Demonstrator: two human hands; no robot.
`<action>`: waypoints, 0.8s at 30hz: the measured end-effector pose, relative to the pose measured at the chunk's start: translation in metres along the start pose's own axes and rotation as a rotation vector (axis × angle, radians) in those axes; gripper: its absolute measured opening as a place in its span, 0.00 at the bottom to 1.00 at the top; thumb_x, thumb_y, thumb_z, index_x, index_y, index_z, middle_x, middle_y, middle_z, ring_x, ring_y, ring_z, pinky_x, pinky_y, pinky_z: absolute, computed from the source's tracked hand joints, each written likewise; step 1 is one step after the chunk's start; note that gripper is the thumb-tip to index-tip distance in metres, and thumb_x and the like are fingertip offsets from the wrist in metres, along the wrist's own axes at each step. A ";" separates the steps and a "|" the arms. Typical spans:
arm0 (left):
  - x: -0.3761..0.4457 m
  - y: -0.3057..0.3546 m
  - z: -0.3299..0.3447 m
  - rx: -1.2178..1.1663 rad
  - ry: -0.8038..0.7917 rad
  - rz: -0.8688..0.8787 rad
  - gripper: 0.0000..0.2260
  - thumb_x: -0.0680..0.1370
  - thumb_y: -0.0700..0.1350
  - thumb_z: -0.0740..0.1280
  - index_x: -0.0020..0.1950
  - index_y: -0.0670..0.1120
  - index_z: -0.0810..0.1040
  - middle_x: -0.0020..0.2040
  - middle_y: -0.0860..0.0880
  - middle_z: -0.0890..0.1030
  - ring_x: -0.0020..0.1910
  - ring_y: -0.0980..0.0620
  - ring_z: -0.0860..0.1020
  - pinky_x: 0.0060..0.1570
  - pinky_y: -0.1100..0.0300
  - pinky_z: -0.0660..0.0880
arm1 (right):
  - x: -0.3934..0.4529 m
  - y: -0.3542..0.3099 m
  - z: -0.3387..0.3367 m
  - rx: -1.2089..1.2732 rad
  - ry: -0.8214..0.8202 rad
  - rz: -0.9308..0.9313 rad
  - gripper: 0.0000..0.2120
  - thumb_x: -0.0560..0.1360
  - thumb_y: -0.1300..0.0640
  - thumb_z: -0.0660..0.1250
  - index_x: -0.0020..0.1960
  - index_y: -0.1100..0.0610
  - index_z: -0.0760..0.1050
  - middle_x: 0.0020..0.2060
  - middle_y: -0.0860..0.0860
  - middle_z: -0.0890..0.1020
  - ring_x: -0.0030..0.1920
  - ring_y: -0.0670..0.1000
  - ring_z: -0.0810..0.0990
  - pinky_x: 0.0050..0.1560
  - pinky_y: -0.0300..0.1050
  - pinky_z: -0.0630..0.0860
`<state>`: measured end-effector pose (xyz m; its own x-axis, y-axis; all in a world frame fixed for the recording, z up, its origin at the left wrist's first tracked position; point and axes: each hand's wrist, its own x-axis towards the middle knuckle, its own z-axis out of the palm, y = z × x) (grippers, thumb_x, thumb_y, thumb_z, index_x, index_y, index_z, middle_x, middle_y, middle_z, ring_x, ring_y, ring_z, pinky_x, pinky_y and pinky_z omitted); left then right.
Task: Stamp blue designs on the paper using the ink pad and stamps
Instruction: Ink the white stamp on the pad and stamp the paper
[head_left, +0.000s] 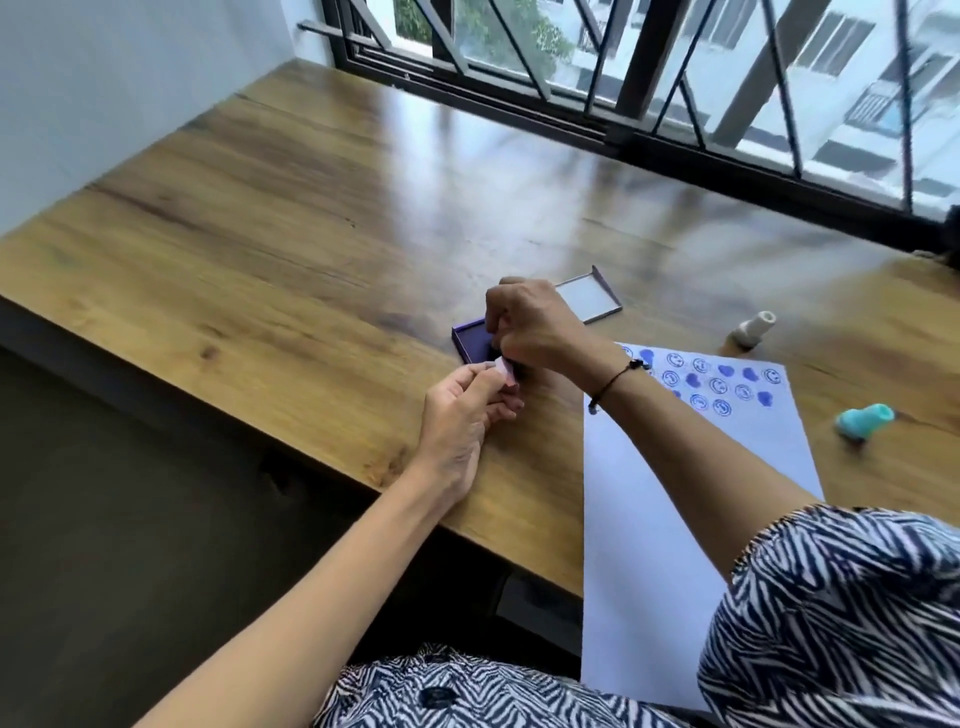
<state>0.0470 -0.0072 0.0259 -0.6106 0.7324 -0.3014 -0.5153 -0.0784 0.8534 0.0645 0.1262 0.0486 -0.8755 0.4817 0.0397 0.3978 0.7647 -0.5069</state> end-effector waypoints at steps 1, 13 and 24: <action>-0.001 0.000 0.000 0.015 -0.001 0.007 0.06 0.74 0.37 0.62 0.39 0.41 0.76 0.32 0.48 0.77 0.27 0.54 0.75 0.28 0.67 0.71 | 0.000 -0.001 -0.005 0.017 -0.020 0.031 0.10 0.63 0.70 0.63 0.40 0.63 0.80 0.36 0.55 0.76 0.36 0.50 0.71 0.30 0.34 0.64; -0.016 -0.028 0.089 0.423 -0.422 0.101 0.02 0.69 0.47 0.66 0.40 0.50 0.76 0.35 0.51 0.78 0.38 0.52 0.76 0.47 0.55 0.75 | -0.152 0.075 -0.064 0.694 0.750 0.618 0.13 0.67 0.69 0.69 0.36 0.51 0.76 0.29 0.50 0.77 0.27 0.40 0.74 0.30 0.33 0.72; -0.006 -0.069 0.112 0.700 -0.502 0.221 0.01 0.72 0.44 0.66 0.43 0.48 0.76 0.34 0.56 0.76 0.35 0.57 0.74 0.43 0.63 0.71 | -0.174 0.103 -0.076 -0.013 0.506 0.704 0.08 0.67 0.65 0.67 0.45 0.63 0.81 0.39 0.60 0.84 0.42 0.57 0.79 0.41 0.41 0.67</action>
<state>0.1538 0.0695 0.0169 -0.2318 0.9726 -0.0172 0.1697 0.0578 0.9838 0.2790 0.1539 0.0548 -0.1984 0.9750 0.1000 0.8070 0.2204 -0.5479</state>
